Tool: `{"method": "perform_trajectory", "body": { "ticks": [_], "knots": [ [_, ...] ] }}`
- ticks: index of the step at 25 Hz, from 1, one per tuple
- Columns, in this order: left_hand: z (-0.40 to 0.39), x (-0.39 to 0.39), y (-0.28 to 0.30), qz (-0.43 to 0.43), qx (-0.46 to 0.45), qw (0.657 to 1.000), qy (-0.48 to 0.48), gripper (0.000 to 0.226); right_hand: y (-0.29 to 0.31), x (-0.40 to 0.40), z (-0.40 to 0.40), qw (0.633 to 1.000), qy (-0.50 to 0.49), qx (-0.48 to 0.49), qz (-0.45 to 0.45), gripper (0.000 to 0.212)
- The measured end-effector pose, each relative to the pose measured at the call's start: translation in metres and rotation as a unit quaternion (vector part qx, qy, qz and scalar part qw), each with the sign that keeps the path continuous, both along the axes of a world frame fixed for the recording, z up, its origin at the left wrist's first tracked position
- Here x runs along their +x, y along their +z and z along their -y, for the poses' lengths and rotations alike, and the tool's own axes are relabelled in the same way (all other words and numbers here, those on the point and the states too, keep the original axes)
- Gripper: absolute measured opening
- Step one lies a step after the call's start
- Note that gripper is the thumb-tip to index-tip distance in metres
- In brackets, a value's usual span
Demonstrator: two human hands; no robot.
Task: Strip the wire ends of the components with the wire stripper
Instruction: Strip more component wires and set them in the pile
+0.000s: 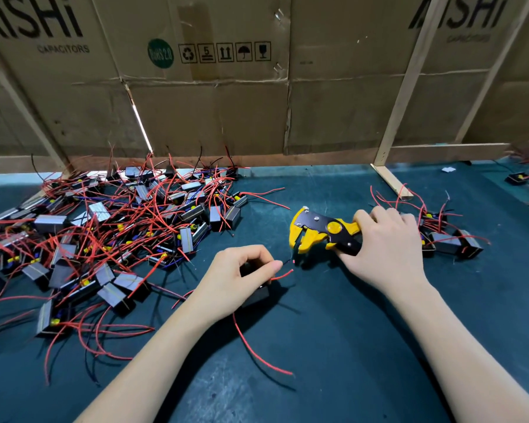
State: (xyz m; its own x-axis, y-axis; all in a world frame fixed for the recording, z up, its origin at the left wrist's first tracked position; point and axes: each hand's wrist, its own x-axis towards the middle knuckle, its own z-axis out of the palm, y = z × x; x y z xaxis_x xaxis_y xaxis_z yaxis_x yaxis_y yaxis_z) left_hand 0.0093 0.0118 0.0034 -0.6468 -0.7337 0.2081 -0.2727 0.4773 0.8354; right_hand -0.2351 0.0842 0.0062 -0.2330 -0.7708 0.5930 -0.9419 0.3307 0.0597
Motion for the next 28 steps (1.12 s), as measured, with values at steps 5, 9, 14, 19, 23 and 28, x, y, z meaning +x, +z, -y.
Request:
{"method": "perform_trajectory", "body": {
  "ticks": [5,9,14,19,23,28],
  "knots": [
    [-0.003,-0.001,0.000,0.000,-0.002,1.000,0.003,0.027,-0.002,0.014,0.004,0.999,0.027,0.024,-0.001,0.049],
    [-0.002,0.000,0.000,0.003,-0.026,0.999,0.035,0.026,-0.002,0.016,0.004,0.998,0.034,0.050,0.007,0.047],
    [-0.003,-0.001,-0.001,0.013,-0.031,0.999,0.023,0.027,0.002,0.017,0.003,0.997,0.040,0.059,0.015,0.041],
    [-0.001,-0.001,-0.002,0.020,-0.025,0.999,0.014,0.027,0.006,0.020,-0.001,0.998,0.042,0.055,0.012,0.039],
    [0.001,0.002,-0.001,0.016,-0.017,1.000,0.004,0.027,0.004,0.023,-0.001,0.999,0.028,0.014,0.021,0.044],
    [0.005,0.006,0.007,0.003,0.101,0.991,-0.084,0.035,-0.001,0.009,0.002,0.999,-0.006,-0.025,0.042,0.046]
  ]
}}
